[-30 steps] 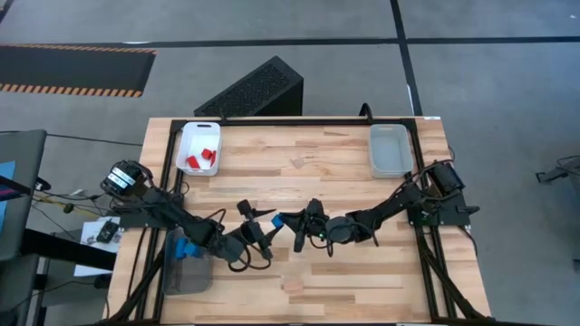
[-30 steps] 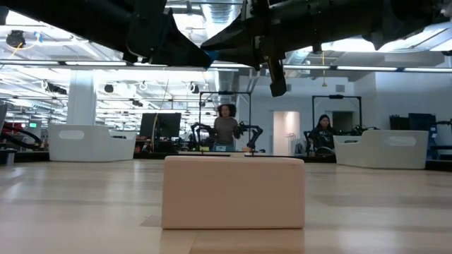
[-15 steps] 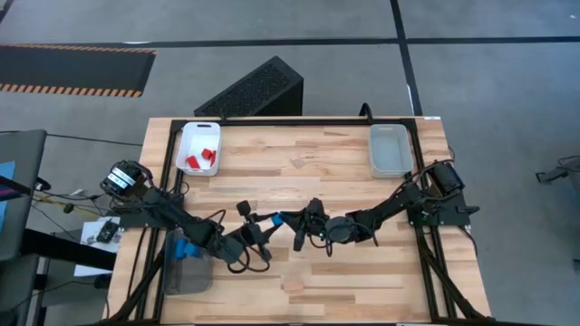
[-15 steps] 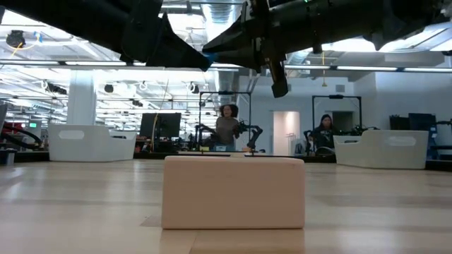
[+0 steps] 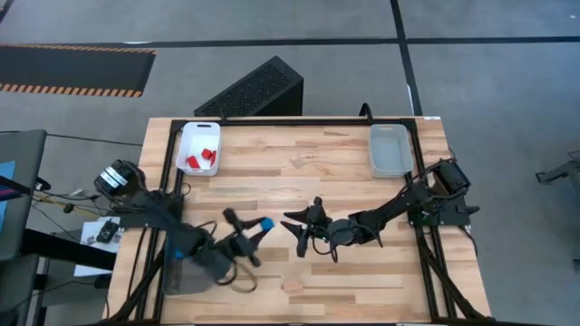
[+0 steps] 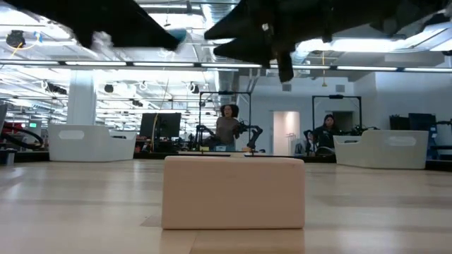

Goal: Sort & place blocks by color
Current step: Put the blue block into the black bin

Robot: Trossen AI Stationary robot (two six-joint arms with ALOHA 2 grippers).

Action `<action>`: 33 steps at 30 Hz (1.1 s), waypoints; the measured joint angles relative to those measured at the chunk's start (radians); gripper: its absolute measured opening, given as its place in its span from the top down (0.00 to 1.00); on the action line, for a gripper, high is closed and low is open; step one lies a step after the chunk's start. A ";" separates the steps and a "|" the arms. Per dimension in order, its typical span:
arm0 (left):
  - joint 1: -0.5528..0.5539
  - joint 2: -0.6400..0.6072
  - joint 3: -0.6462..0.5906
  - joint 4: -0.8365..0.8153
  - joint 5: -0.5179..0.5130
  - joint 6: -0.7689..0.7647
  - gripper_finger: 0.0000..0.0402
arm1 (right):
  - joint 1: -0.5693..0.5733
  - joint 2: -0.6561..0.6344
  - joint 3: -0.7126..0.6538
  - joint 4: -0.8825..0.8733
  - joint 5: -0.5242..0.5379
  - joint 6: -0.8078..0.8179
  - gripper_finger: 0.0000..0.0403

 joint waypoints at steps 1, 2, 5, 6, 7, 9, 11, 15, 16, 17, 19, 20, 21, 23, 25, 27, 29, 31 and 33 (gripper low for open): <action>-0.031 -0.021 0.000 -0.053 -0.017 -0.023 0.70 | 0.006 -0.011 -0.001 -0.016 0.000 -0.013 0.60; -0.061 -0.049 0.000 -0.110 -0.022 -0.061 0.70 | 0.011 -0.023 0.000 -0.036 0.003 -0.024 0.58; -0.144 -0.150 0.000 -0.314 0.008 -0.236 0.70 | 0.032 -0.058 -0.001 -0.133 0.043 -0.033 0.55; -0.168 -0.185 0.000 -0.393 0.044 -0.303 0.69 | 0.036 -0.068 -0.001 -0.159 0.052 -0.033 0.54; -0.190 -0.224 0.000 -0.483 0.103 -0.369 0.69 | 0.040 -0.076 -0.001 -0.188 0.062 -0.032 0.54; -0.224 -0.295 0.000 -0.673 0.300 -0.529 0.69 | 0.044 -0.087 -0.001 -0.226 0.071 -0.025 0.53; -0.244 -0.354 0.000 -0.859 0.521 -0.699 0.70 | 0.046 -0.089 -0.001 -0.247 0.073 -0.016 0.52; -0.272 -0.413 0.000 -1.104 0.748 -0.980 0.70 | 0.041 -0.091 -0.001 -0.251 0.073 -0.012 0.53; -0.280 -0.418 0.000 -1.129 0.778 -1.012 0.70 | 0.037 -0.091 -0.001 -0.252 0.073 -0.008 0.53; -0.288 -0.420 0.000 -1.144 0.807 -1.033 0.70 | 0.034 -0.091 -0.001 -0.252 0.070 -0.006 0.53; -0.302 -0.422 0.000 -1.165 0.859 -1.061 0.70 | 0.026 -0.091 -0.001 -0.251 0.054 -0.003 0.53; -0.306 -0.422 0.000 -1.171 0.878 -1.072 0.70 | 0.021 -0.091 -0.001 -0.252 0.047 0.003 0.53; -0.311 -0.422 0.000 -1.172 0.896 -1.087 0.70 | 0.019 -0.091 -0.001 -0.252 0.042 0.008 0.52; -0.316 -0.422 0.000 -1.182 0.931 -1.110 0.70 | 0.011 -0.091 -0.001 -0.252 0.024 0.013 0.52; -0.323 -0.422 0.000 -1.188 0.977 -1.135 0.70 | 0.006 -0.091 -0.001 -0.257 0.018 0.013 0.53; -0.329 -0.422 0.000 -1.199 1.029 -1.167 0.70 | 0.002 -0.091 -0.001 -0.259 0.013 0.013 0.53; -0.332 -0.422 0.000 -1.226 1.079 -1.201 0.70 | 0.002 -0.091 -0.001 -0.262 0.010 0.014 0.53; -0.336 -0.422 0.000 -1.252 1.124 -1.241 0.70 | 0.002 -0.091 -0.001 -0.267 -0.004 0.018 0.53; -0.341 -0.422 0.000 -1.270 1.153 -1.269 0.70 | 0.002 -0.091 -0.001 -0.277 -0.008 0.029 0.53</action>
